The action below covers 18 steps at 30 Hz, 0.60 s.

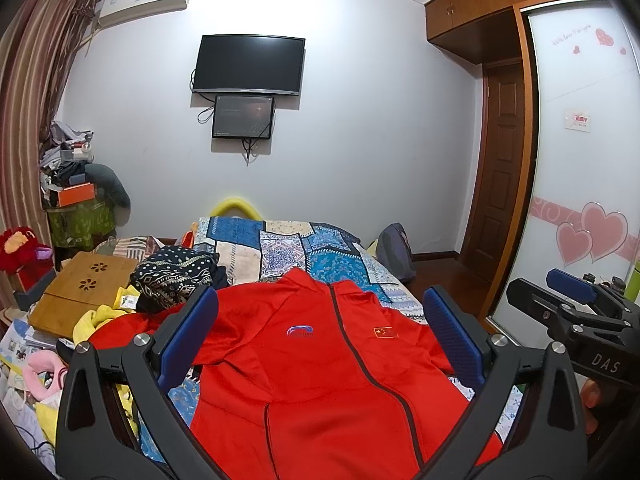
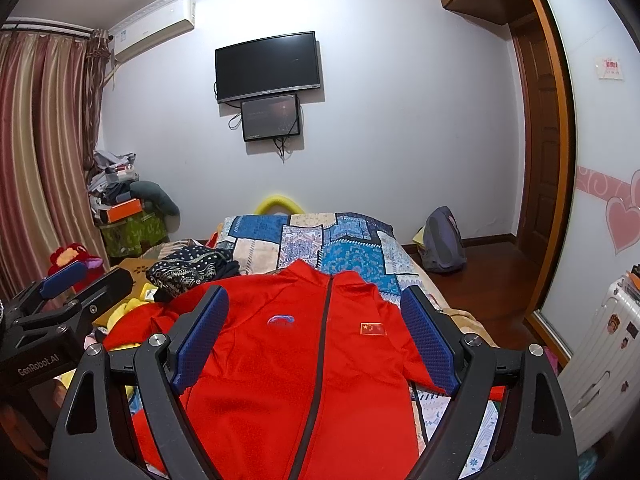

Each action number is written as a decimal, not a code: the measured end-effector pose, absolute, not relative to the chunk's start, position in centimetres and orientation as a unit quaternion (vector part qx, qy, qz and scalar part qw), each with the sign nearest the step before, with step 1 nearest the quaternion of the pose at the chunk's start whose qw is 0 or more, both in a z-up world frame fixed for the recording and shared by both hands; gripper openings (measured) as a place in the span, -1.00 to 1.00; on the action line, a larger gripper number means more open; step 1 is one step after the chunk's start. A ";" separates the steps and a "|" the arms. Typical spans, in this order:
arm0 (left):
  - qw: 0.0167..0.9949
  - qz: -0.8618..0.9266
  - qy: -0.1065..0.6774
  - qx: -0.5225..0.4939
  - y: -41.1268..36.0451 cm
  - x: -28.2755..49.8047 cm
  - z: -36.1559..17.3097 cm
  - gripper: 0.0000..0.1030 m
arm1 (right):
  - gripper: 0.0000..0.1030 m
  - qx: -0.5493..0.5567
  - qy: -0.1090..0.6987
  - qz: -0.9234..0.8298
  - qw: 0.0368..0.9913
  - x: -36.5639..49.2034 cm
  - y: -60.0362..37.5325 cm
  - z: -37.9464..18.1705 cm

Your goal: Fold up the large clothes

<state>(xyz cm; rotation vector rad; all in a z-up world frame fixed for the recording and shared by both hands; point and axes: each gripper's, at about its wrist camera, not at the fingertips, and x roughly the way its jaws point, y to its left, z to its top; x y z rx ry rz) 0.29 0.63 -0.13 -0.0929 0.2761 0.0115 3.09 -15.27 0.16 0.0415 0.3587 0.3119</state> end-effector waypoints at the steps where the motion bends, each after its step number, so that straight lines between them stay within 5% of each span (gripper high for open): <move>1: 0.989 0.006 0.137 -0.046 0.6 0.3 -0.1 1.00 | 0.67 0.021 0.178 0.154 0.972 3.1 -15.3 0.1; 18: 0.986 0.007 0.156 -0.055 1.7 1.9 -1.2 1.00 | 0.66 0.023 0.201 0.142 0.969 5.3 -15.4 -0.3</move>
